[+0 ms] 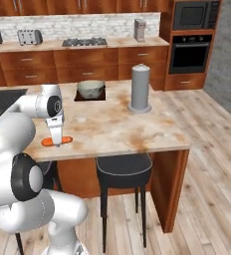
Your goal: Place the two vegetables and bowl onto the tray for setting up a vegetable dip station.
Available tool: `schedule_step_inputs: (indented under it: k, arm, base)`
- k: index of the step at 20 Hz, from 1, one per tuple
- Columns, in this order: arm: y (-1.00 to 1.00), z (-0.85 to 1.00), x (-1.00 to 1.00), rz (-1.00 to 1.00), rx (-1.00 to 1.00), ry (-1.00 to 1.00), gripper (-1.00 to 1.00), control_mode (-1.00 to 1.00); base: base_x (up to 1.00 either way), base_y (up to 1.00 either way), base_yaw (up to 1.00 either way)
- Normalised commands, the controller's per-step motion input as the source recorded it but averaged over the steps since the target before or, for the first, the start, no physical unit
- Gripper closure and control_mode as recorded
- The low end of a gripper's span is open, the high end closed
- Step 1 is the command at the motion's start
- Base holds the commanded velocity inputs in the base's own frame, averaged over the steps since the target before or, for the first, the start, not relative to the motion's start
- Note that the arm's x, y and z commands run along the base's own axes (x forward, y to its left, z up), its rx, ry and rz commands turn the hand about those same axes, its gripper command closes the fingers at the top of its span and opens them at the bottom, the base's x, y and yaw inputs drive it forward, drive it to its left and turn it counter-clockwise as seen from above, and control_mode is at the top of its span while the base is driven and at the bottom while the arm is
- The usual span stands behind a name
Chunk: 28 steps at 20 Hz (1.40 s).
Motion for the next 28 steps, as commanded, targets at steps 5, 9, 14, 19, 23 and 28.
schedule_step_inputs:
  k: [5, 9, 14, 19, 23, 28]
  arm:
    - [0.00, 0.00, 0.00, 0.00, 0.00, 0.00, 1.00, 1.00]
    - [0.00, 0.00, 0.00, 0.00, 0.00, 0.00, 1.00, 1.00]
    - [0.00, 0.00, 0.00, 0.00, 0.00, 0.00, 1.00, 1.00]
    - [0.00, 0.00, 0.00, 0.00, 0.00, 0.00, 1.00, 1.00]
    - [0.00, 0.00, 0.00, 0.00, 0.00, 0.00, 1.00, 1.00]
    - [0.00, 0.00, 0.00, 0.00, 0.00, 0.00, 1.00, 1.00]
  base:
    - [0.12, -0.64, 0.00]
    - [0.12, -0.64, 0.00]
    - [0.12, -0.64, 0.00]
    - [0.12, -0.64, 0.00]
    - [0.13, -0.64, 0.00]
    - [0.14, -0.64, 0.00]
